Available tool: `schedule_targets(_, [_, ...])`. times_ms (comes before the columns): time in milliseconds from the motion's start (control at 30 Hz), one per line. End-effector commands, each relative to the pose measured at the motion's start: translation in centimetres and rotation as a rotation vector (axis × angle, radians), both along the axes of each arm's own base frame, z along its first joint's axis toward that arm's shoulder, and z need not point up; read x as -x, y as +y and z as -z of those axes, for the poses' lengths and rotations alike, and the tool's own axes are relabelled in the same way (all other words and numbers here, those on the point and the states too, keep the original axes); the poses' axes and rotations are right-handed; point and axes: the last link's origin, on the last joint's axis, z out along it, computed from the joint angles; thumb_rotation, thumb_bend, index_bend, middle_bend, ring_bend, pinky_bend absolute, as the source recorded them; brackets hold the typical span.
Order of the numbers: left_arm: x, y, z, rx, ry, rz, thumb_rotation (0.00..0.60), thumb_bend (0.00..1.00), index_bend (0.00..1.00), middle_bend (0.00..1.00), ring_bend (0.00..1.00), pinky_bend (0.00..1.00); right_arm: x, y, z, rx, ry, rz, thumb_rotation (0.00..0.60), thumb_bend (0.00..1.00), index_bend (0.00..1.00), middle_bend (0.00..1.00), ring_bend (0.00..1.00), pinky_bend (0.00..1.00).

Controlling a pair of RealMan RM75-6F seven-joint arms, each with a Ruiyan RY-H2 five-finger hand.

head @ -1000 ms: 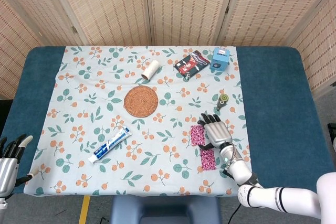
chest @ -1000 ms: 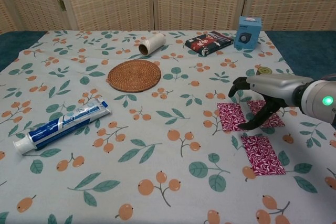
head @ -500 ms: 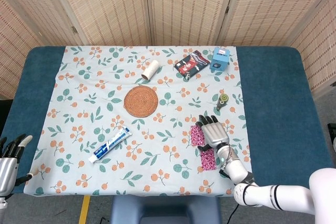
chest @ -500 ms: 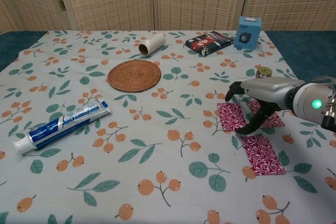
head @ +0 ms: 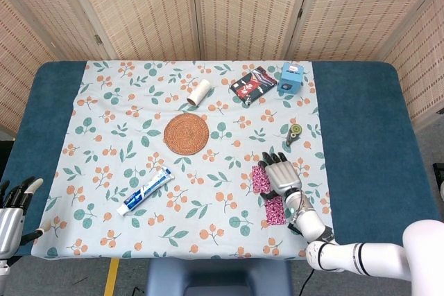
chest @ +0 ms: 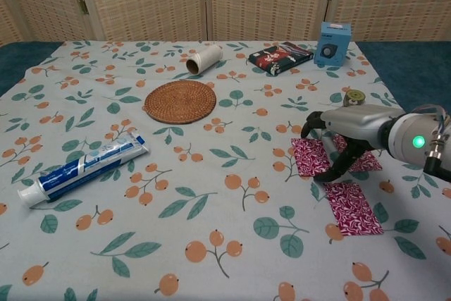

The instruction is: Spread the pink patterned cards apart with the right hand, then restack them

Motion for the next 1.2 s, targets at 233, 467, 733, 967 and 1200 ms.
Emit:
schedule_targets(233, [0.02, 0.06, 0.07, 0.001, -0.001, -0.001, 0.600, 0.28, 0.16, 0.13, 0.20, 0.00, 0.15, 0.21, 0.06, 0.010, 0.020, -0.010, 0.460, 0.27, 0.15, 0.04, 0.00, 0.00])
schedule_targets(467, [0.12, 0.07, 0.13, 0.004, 0.000, -0.003, 0.600, 0.28, 0.16, 0.13, 0.20, 0.00, 0.19, 0.23, 0.14, 0.021, 0.026, -0.017, 0.531, 0.27, 0.17, 0.05, 0.00, 0.00])
schedule_targets(733, [0.24, 0.04, 0.14, 0.005, 0.000, -0.007, 0.600, 0.28, 0.16, 0.13, 0.20, 0.00, 0.19, 0.29, 0.27, 0.028, 0.023, -0.021, 0.549, 0.27, 0.21, 0.06, 0.00, 0.00])
schedule_targets(967, [0.31, 0.00, 0.12, 0.004, -0.001, -0.009, 0.600, 0.28, 0.16, 0.13, 0.20, 0.00, 0.10, 0.11, 0.26, 0.029, 0.011, -0.020, 0.548, 0.27, 0.22, 0.06, 0.00, 0.00])
schedule_targets(1200, [0.35, -0.05, 0.11, 0.005, 0.001, -0.013, 0.600, 0.28, 0.16, 0.13, 0.20, 0.00, -0.13, -0.03, -0.17, 0.032, -0.022, -0.021, 0.548, 0.27, 0.24, 0.07, 0.00, 0.00])
